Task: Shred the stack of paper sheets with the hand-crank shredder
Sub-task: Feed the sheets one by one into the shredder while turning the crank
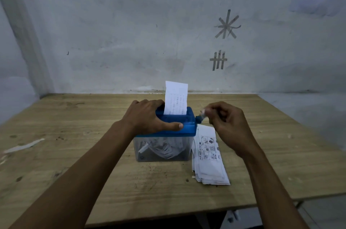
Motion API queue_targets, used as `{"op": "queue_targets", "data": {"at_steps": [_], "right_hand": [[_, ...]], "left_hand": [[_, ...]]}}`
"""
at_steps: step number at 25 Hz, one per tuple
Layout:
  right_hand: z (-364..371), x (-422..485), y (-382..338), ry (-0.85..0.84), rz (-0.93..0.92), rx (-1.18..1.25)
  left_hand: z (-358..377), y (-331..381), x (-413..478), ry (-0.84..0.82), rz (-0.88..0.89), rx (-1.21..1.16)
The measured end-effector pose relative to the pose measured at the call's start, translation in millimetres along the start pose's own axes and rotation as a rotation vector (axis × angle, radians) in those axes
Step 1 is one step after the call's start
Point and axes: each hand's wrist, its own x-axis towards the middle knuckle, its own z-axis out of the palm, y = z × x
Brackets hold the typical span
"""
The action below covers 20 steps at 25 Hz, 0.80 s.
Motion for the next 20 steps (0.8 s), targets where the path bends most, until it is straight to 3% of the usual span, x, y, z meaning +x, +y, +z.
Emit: {"op": "queue_targets", "data": {"at_steps": [3,9,13,17,20], "right_hand": [[7.6,37.1,1.7,0.029,0.01,0.067],[32.7,74.6,53.7,-0.044,0.334,0.113],[47.1,50.1,84.6,-0.097,0.542,0.167],[44.7,-0.8,69.6,-0.074,0.509,0.059],[22.6,-40.9,42.9,-0.09,0.282,-0.06]], "left_hand": [[1.0,0.2,0.6,0.014,0.018,-0.033],[-0.7,1.4,-0.6,0.018,0.025,-0.072],[-4.0,9.2,-4.7,0.047,0.05,0.046],[-2.7,13.1,-6.5,0.041,-0.012,0.043],[-5.7,14.4,-4.6,0.022,0.001,0.046]]}}
